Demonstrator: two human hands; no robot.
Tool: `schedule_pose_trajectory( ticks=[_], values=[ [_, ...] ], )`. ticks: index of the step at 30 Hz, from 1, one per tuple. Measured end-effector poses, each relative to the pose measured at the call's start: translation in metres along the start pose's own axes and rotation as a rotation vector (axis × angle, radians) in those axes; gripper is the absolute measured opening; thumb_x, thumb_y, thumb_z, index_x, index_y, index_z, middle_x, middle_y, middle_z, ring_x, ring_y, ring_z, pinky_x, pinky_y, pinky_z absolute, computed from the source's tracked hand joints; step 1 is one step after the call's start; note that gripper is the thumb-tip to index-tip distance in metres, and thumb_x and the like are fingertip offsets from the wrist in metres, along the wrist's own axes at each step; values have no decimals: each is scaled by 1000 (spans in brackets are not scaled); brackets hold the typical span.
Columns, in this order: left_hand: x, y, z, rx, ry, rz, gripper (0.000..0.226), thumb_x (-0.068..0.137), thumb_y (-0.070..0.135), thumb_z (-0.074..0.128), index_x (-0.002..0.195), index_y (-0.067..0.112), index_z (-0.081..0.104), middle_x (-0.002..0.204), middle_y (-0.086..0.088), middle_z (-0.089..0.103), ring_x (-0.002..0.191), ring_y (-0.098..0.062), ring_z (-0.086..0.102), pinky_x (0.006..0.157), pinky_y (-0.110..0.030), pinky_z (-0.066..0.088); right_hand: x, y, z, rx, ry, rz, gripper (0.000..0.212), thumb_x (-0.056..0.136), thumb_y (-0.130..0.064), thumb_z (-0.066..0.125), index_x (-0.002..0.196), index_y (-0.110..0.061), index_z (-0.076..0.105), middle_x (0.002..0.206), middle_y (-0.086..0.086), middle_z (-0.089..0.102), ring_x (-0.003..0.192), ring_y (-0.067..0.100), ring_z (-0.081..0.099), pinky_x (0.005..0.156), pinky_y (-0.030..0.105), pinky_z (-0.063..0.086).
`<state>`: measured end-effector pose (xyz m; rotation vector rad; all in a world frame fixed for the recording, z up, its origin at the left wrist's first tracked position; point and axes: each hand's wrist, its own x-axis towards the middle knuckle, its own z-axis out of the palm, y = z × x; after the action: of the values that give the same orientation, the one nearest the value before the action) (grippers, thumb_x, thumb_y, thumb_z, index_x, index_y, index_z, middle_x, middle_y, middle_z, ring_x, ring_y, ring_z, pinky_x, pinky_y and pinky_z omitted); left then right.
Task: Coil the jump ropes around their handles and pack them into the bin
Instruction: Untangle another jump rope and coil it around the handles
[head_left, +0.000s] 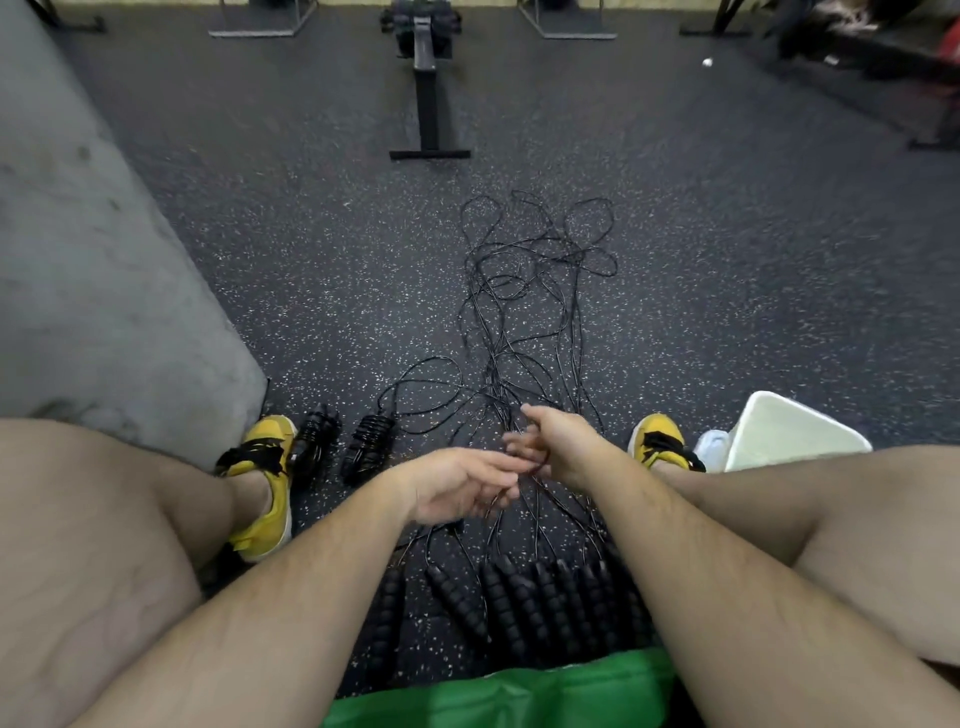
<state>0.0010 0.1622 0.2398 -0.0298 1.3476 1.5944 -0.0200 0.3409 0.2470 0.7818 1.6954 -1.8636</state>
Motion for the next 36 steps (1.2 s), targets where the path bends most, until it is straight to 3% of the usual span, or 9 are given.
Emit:
schedule_pose_trajectory(
  ticks=[3,8,12,15,19,21,26,32,36],
  values=[
    [-6,2,5,5,-51,-77,29,86,15,67,115,15,68,94,-3,71,85,-16,65,76,-32,45,-5,-11,0,6,19,-134,20,101,-14,54,108,-1,68,75,2,68,60,11,58,53,26,50],
    [2,35,3,-235,404,183,53,104,49,40,123,3,59,115,-12,73,94,-24,70,78,-36,54,-45,-49,0,-403,-473,-107,21,102,-7,47,108,-3,66,80,2,66,68,13,59,68,28,49],
    [-4,95,2,-333,586,314,38,108,28,43,129,-1,58,78,1,70,65,-12,63,59,-25,48,-69,-77,4,-698,-573,-49,23,101,-9,51,117,1,64,87,4,69,72,13,62,76,29,50],
    [-30,145,12,-103,605,373,30,106,12,42,127,2,61,69,5,54,57,-9,49,57,-24,39,-82,-100,8,-690,-392,-203,25,96,-3,54,119,-1,62,100,10,72,80,19,68,73,32,58],
    [-81,200,19,326,508,478,25,105,9,41,110,5,65,69,4,53,59,-12,43,60,-25,36,-86,-136,15,-518,206,-669,71,86,-2,62,148,-26,35,129,1,49,82,19,65,59,31,56],
    [-103,216,22,466,466,548,23,106,9,42,105,6,65,67,6,54,57,-11,42,59,-24,35,-88,-153,21,-596,198,-798,85,86,-12,70,151,-40,25,134,-6,36,89,20,63,63,30,52],
    [-136,236,19,481,517,743,24,106,9,42,95,11,63,69,3,53,54,-9,39,55,-21,34,-84,-178,42,-706,-35,-696,21,101,-22,55,113,-10,67,99,6,75,72,15,64,56,25,49],
    [-120,200,2,713,631,585,32,104,33,52,131,17,48,121,0,65,79,-12,66,69,-35,54,-108,-221,68,-230,-86,-819,18,104,-17,49,104,-3,60,85,7,73,54,8,53,47,20,44],
    [-102,197,13,552,432,570,15,104,19,53,114,9,55,102,-5,75,68,-14,60,58,-28,48,-125,-243,78,-51,-156,-892,16,104,-15,51,104,-3,60,93,11,70,59,10,56,50,21,45]
  ],
)
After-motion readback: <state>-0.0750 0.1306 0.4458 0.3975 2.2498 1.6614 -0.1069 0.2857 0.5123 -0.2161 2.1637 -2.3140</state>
